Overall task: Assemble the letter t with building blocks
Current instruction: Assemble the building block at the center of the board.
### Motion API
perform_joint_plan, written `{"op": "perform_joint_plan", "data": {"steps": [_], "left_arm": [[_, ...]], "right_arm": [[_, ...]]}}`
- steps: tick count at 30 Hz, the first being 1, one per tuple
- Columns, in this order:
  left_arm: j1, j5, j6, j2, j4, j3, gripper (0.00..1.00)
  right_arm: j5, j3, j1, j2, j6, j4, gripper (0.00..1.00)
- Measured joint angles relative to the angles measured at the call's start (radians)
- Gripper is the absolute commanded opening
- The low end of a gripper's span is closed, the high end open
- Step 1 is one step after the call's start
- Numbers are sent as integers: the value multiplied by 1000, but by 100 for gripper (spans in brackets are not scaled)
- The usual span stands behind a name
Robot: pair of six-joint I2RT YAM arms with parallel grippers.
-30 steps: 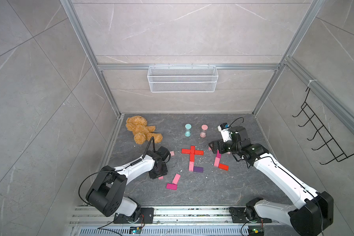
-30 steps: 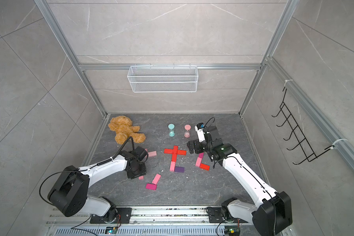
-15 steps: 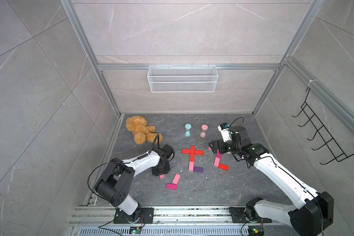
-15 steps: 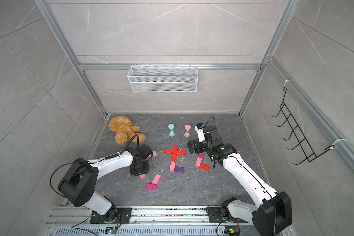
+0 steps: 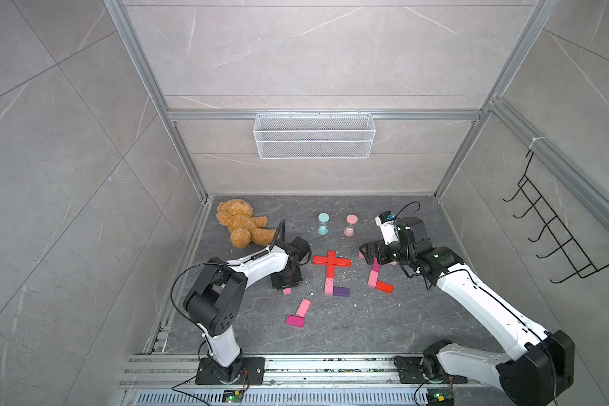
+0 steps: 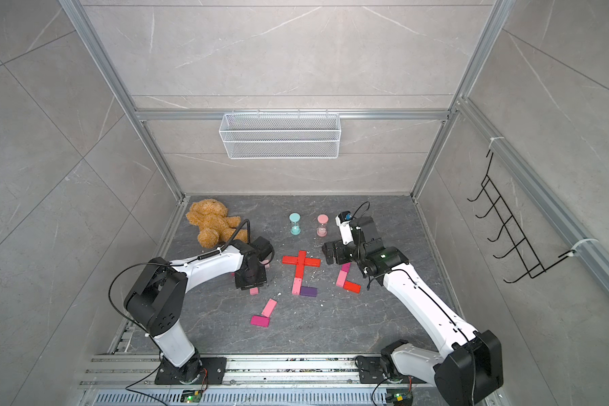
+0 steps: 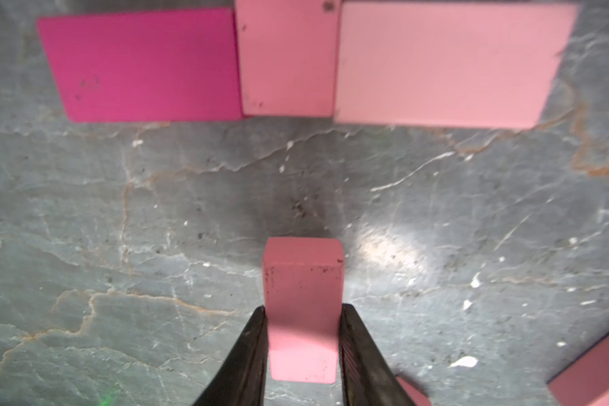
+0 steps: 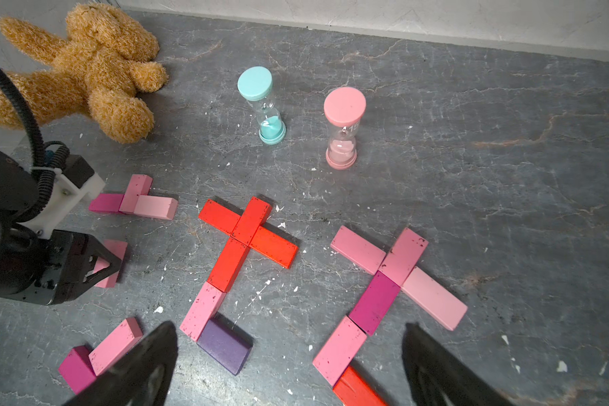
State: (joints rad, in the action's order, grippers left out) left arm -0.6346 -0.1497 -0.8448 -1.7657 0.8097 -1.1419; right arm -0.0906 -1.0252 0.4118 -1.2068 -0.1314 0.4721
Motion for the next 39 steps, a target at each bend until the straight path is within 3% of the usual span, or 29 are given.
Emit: {"op": "perform_joint_plan", "data": {"steps": [39], "left_arm": [[99, 13, 119, -98, -5, -62, 39]], "right_arm": [[11, 0, 0, 5, 0, 3, 100]]}}
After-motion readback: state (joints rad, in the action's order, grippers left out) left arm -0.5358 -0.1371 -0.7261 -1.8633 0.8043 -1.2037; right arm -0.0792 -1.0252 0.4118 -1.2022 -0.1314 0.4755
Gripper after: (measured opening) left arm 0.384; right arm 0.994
